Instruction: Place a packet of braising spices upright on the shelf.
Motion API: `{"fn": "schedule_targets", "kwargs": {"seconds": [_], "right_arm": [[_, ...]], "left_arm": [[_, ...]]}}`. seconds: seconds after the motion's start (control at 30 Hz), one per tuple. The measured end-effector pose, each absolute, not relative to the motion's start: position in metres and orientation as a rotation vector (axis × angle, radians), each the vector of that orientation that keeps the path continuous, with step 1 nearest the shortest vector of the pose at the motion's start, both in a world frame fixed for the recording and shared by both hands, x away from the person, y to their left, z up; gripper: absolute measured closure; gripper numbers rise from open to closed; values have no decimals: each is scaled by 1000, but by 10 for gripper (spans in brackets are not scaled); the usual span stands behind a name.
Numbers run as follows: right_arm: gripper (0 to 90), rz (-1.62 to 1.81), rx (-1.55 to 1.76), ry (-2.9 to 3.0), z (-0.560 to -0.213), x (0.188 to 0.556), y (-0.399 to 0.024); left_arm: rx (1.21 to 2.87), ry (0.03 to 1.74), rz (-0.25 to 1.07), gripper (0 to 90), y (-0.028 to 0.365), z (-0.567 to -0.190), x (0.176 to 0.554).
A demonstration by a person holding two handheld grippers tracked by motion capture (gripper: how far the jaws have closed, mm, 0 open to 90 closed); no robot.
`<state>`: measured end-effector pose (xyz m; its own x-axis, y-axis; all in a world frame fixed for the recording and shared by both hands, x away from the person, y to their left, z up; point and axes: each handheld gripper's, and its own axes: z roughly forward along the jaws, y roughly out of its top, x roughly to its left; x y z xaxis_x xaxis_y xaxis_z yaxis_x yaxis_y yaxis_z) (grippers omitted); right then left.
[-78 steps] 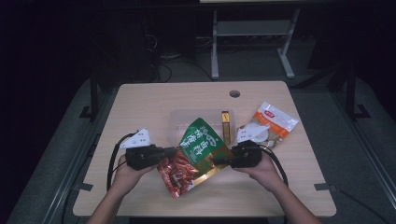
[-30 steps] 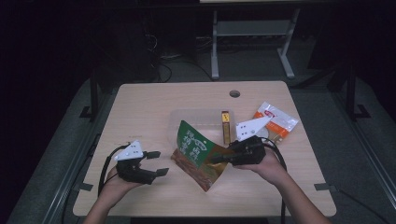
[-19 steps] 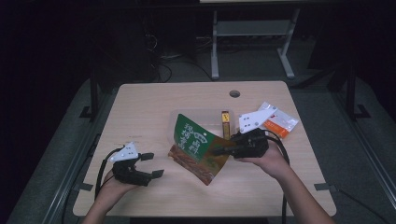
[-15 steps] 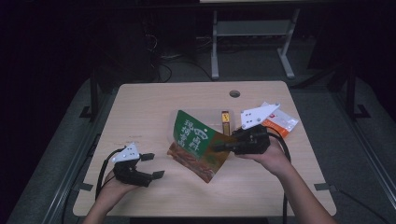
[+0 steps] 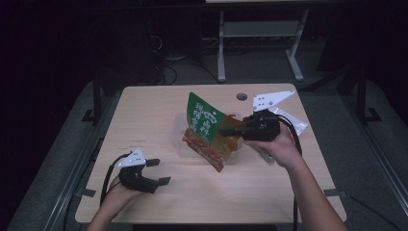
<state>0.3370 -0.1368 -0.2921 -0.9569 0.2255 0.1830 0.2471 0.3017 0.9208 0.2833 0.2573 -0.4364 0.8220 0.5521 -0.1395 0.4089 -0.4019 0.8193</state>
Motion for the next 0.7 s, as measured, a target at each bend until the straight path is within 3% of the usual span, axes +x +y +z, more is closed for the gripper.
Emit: {"fn": "schedule_targets", "kwargs": {"seconds": [0.7], "right_arm": [[900, -1945, -687, -2501, -285, 372, -145]], "left_arm": [[2053, 712, 193, 156, 259, -438, 285]]}}
